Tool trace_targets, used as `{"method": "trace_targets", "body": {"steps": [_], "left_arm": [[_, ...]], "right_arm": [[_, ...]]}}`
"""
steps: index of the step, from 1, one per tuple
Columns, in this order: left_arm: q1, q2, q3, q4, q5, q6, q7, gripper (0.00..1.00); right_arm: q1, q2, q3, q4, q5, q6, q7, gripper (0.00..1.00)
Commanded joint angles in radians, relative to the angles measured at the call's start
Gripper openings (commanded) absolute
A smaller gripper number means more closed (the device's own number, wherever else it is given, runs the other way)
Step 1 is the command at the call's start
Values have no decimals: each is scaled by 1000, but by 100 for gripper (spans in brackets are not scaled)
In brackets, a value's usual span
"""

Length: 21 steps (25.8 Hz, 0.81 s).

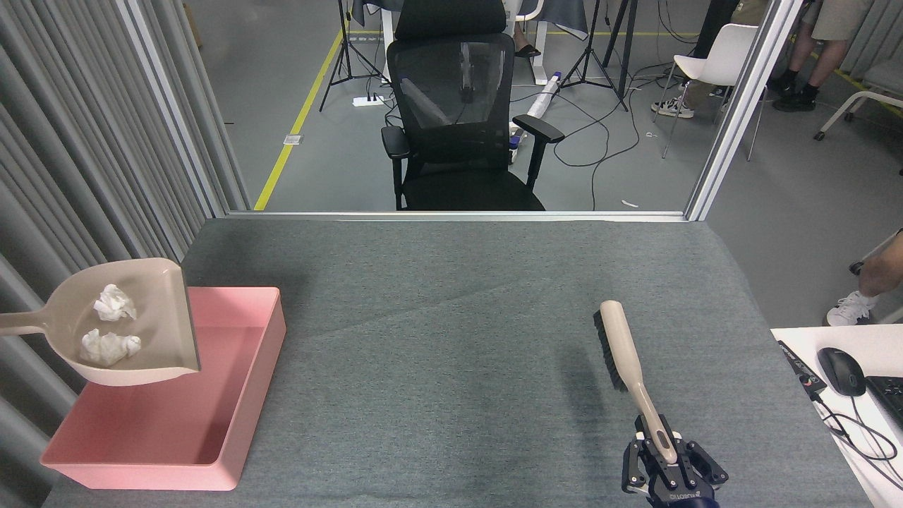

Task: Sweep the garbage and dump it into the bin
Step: 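Tilt the dustpan with the left gripper to dump the tissue into the bin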

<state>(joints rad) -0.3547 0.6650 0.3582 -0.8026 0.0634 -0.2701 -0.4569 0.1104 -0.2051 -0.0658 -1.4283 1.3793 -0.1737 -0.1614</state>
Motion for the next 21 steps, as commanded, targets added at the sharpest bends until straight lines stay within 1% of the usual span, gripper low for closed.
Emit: {"method": "trace_targets", "body": {"steps": [1, 3, 7, 9, 11, 13, 16, 19, 21], "left_arm": [[-52, 59, -27, 157, -2, -93, -9, 6], [-53, 91, -50, 168, -2, -116, -9, 6], [-47, 96, -62, 174, -22, -181, -2, 6], [-47, 96, -61, 180, -100, -213, 10, 6], [-49, 94, -56, 180, -214, -276, 43, 6], [-49, 91, -51, 175, -283, -316, 75, 6], [-58, 91, -50, 166, -312, -322, 98, 6], [-93, 93, -48, 161, -421, -328, 109, 6], [-104, 91, -48, 140, -456, -330, 110, 6]], "right_arm": [[2, 0, -2, 0, -2, -10, 0, 0], [3, 0, -2, 0, -2, -15, 0, 0], [3, 1, -2, 0, -2, -15, 0, 0], [3, 1, -2, 0, -2, -15, 0, 0], [3, 1, -2, 0, -2, -15, 0, 0], [3, 1, -2, 0, -2, -15, 0, 0], [3, 4, -2, 0, -2, -15, 0, 0], [5, 4, -2, 0, -2, -15, 0, 0], [5, 4, -2, 0, -2, -15, 0, 0]]}}
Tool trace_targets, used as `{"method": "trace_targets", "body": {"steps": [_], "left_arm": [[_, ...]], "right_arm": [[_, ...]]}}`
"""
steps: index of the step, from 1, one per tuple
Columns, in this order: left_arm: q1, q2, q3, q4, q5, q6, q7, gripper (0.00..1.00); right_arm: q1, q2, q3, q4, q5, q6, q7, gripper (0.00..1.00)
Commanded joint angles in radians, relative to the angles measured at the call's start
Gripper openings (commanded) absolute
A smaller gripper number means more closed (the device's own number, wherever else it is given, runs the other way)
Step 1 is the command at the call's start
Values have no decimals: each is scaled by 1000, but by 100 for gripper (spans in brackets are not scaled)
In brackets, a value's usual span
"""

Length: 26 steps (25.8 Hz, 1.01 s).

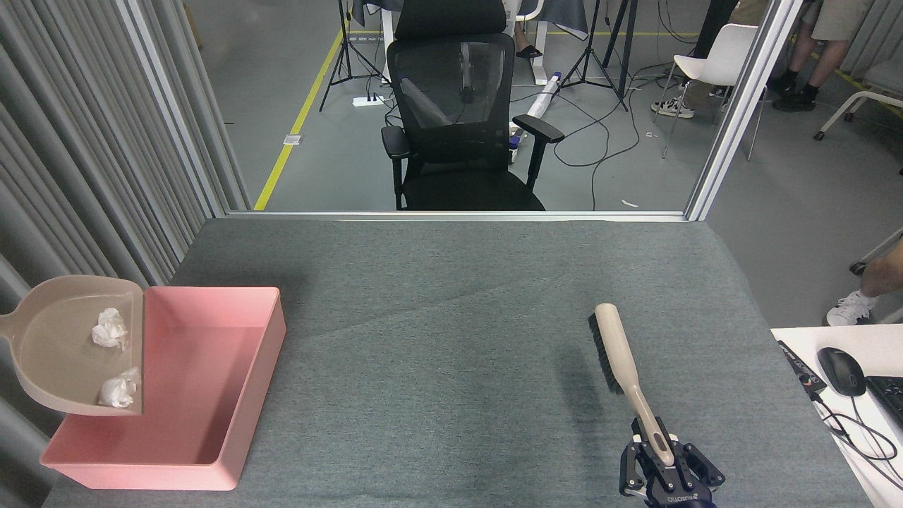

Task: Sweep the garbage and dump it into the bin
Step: 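Tilt the dustpan with the left gripper to dump the tissue into the bin, then lower the dustpan back onto the table with the left gripper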

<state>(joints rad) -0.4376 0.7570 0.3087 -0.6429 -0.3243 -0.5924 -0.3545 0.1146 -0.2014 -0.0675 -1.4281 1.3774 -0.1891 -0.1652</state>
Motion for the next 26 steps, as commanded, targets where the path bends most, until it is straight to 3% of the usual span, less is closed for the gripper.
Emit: {"method": "trace_targets", "body": {"steps": [1, 10, 16, 19, 23, 26], "left_arm": [[-21, -1, 1, -31, -73, -6, 8, 6], [-27, -4, 6, -127, -68, 28, -7, 6], [-12, -13, -23, -233, 165, 181, -40, 6], [33, -76, -40, -356, 261, 289, -47, 6], [122, -163, -95, -624, 393, 444, -50, 6], [137, -331, -152, -722, 383, 522, -41, 6]], "right_arm": [[0, 0, 0, 0, 0, 0, 4, 0], [0, -1, 0, 0, 3, 2, 4, 0], [-6, -4, 0, 0, 3, 2, 4, 0], [-4, -7, 0, 0, 3, 0, 4, 0], [-4, -10, 0, 0, 2, 0, 4, 0], [-6, -9, 0, -2, 0, -1, 4, 0]]}}
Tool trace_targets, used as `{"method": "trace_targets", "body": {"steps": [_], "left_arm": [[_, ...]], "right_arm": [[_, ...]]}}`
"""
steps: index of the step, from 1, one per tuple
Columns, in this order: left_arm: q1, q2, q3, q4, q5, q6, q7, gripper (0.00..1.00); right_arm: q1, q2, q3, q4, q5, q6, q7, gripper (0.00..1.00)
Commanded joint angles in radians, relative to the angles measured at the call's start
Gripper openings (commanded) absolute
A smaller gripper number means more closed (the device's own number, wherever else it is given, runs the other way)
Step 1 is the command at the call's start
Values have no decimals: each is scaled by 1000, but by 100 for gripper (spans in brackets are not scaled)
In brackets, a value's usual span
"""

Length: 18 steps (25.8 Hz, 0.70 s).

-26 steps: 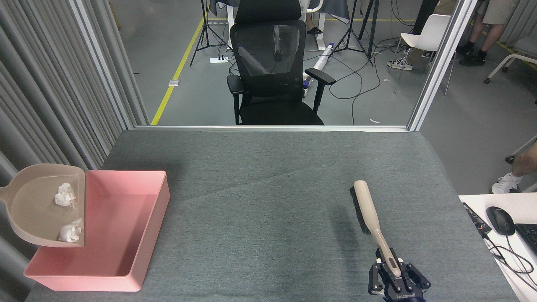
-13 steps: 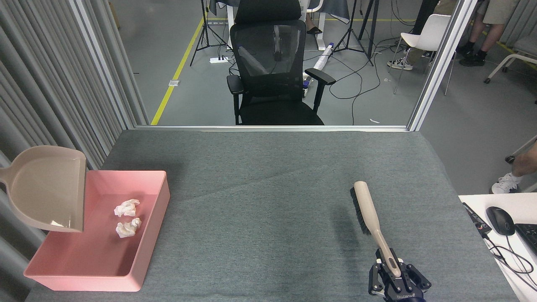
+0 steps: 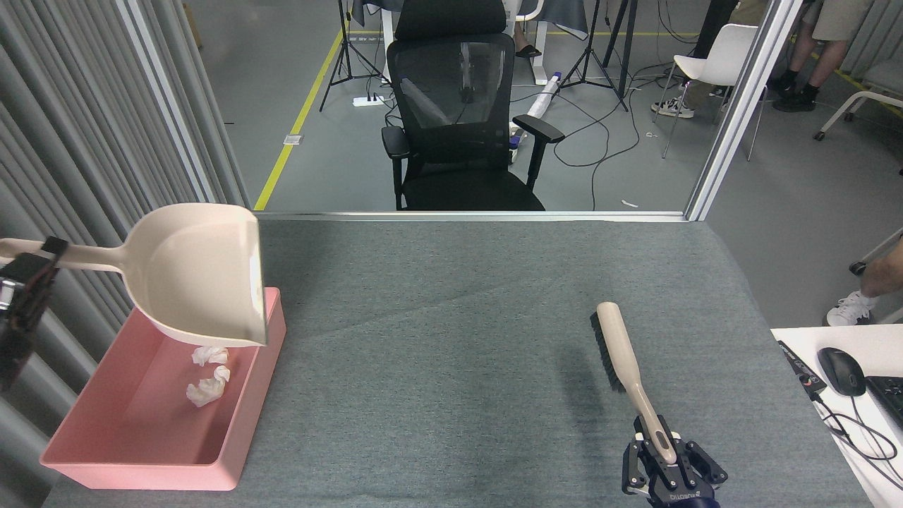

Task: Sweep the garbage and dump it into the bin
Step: 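Lower the dustpan back onto the table with the left gripper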

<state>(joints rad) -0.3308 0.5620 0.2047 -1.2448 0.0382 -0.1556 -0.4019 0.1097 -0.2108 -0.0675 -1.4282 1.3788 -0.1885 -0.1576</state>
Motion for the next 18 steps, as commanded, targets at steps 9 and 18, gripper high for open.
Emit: {"method": "trace_targets", "body": {"steps": [9, 18], "left_arm": [[79, -527, -143, -31, -342, -21, 12, 6], [68, -637, -142, 133, -455, -65, 74, 8]], "right_arm": [[1, 1, 0, -3, -1, -28, -2, 0], [7, 5, 0, -3, -1, -26, -2, 0]]}}
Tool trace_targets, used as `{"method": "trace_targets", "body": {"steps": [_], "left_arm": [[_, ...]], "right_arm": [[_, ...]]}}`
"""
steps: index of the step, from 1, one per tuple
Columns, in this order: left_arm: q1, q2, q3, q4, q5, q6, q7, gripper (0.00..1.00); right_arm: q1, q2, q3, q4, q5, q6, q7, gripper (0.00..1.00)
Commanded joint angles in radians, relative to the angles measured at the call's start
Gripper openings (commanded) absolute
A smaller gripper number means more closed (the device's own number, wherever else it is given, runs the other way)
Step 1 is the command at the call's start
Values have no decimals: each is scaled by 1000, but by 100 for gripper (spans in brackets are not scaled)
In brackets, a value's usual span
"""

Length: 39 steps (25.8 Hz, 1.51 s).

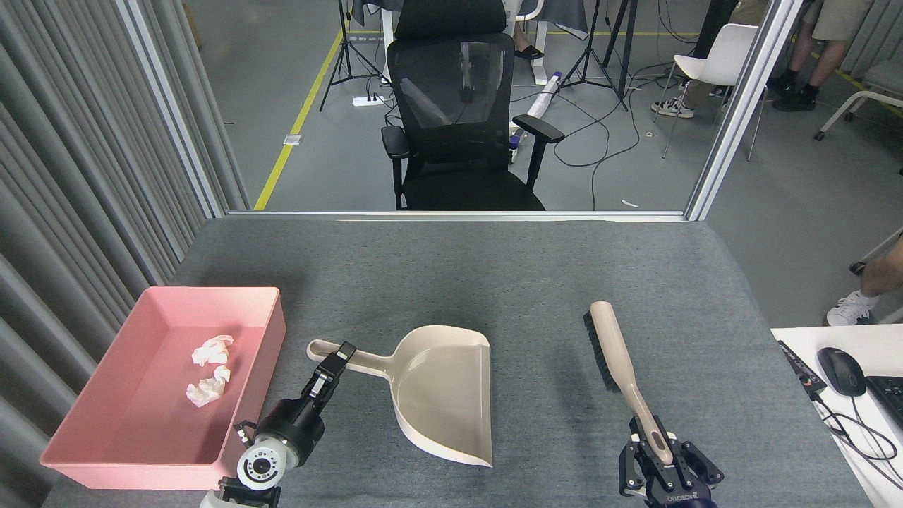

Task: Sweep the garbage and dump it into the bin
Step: 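Lower the dustpan back onto the table with the left gripper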

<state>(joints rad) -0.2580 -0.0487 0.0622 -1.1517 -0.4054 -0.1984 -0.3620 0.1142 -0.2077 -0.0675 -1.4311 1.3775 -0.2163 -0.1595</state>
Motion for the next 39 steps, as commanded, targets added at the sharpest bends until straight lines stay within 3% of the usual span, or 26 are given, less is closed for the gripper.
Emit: {"method": "trace_targets", "body": {"steps": [1, 13, 20, 23, 24, 25, 26, 27, 34, 36, 37, 39], "left_arm": [[-4, -28, 1, 40, -12, -26, 38, 8], [-24, -51, 54, 82, -10, -30, 80, 9], [-26, -53, 67, 101, -10, -32, 84, 16], [-21, -48, 67, 99, -10, -30, 83, 29], [-20, -46, 67, 99, -12, -27, 83, 38], [-17, -45, 67, 98, -10, -26, 83, 55], [-12, -45, 65, 95, -12, -15, 83, 82], [-6, -43, 65, 93, -13, -10, 81, 97], [51, -37, 56, 41, -12, 2, 71, 98], [60, -36, 54, 29, -13, 7, 69, 98], [69, -36, 54, 23, -13, 14, 68, 98], [80, -36, 54, 9, -13, 20, 66, 98]], "right_arm": [[1, 2, 0, 0, 2, 2, 0, 0], [4, 2, 3, 3, 8, 2, 3, 0], [-4, 7, 23, 35, 8, 2, 5, 0], [-7, 10, 51, 38, 8, 5, 6, 0], [-7, 11, 58, 38, 8, 6, 6, 0], [-7, 11, 61, 38, 8, 8, 8, 0], [-8, 11, 63, 38, 8, 8, 9, 0], [-7, 11, 66, 40, 8, 8, 9, 0], [-7, 13, 80, 46, 8, 20, 11, 2], [-7, 14, 80, 46, 8, 20, 11, 10], [-7, 17, 80, 46, 8, 20, 11, 22], [-8, 30, 80, 46, 8, 22, 12, 56]]}}
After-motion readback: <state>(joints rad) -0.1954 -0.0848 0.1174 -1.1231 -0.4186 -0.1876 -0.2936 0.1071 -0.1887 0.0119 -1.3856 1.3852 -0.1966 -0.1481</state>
